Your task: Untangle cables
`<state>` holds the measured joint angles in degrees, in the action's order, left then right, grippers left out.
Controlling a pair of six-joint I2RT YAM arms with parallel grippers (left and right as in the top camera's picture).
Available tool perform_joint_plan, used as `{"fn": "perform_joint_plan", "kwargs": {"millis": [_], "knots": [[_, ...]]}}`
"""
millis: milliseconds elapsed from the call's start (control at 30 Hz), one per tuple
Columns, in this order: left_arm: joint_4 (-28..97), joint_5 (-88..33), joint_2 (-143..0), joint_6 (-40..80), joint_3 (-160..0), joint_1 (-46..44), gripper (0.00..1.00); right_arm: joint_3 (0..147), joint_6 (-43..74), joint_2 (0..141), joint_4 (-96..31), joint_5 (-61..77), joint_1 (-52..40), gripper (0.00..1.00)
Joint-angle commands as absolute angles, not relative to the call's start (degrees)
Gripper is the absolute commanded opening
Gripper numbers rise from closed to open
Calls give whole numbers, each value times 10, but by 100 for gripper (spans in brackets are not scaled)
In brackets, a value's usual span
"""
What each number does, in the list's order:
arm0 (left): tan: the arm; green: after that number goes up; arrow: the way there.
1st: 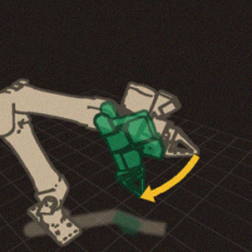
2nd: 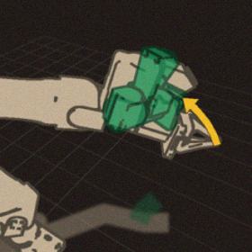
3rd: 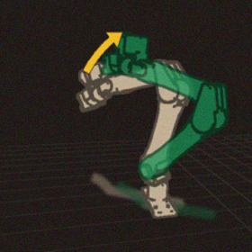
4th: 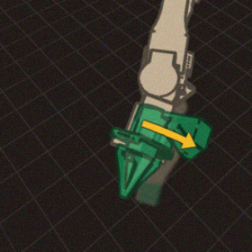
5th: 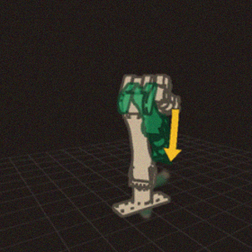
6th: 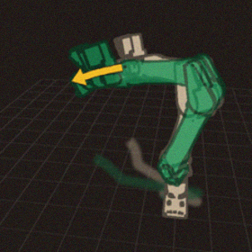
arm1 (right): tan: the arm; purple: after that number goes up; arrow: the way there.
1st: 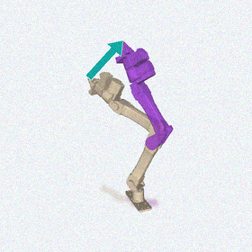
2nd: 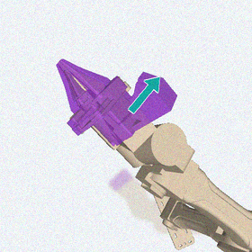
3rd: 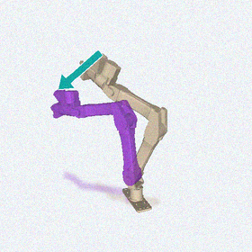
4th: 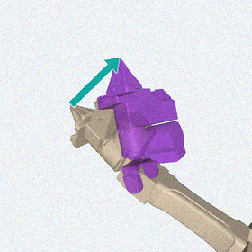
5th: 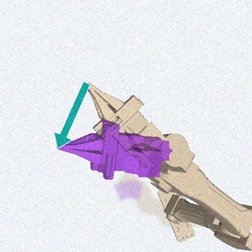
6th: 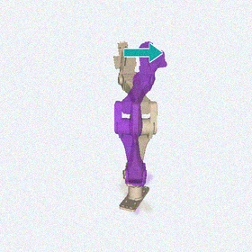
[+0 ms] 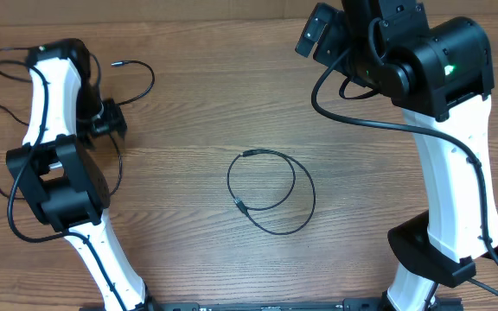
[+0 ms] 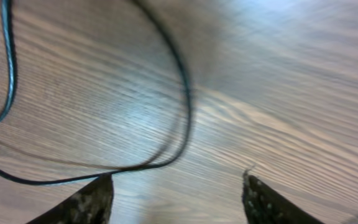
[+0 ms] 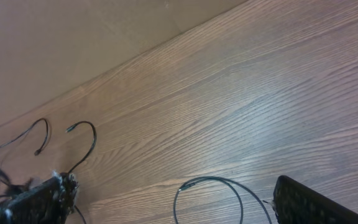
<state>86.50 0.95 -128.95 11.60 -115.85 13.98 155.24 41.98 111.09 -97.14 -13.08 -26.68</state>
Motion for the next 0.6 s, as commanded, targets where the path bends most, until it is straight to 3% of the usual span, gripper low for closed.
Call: {"fn": "perform_joint_plan", "kwargs": {"millis": [0, 67, 233, 400, 433, 500, 567], "knots": [[893, -126, -1291, 51, -1240, 137, 62, 1552, 417, 1109, -970, -139, -266, 100], [905, -218, -1288, 1, -1264, 133, 60, 1552, 417, 1109, -970, -139, -266, 100], [927, -384, -1280, -111, -1272, 98, 74, 1552, 417, 1109, -970, -139, -266, 100], [929, -326, -1281, -129, -1236, 22, 77, 1552, 417, 1109, -970, -139, -266, 100], [926, -311, -1281, -129, -1226, 6, 80, 1552, 417, 1109, -970, -139, -266, 100], [915, -285, -1281, -128, -1206, -27, 100, 1552, 417, 1109, -970, -139, -266, 100], [889, -263, -1281, -118, -1171, -75, 99, 1552, 417, 1109, -970, -139, -266, 100]]}}
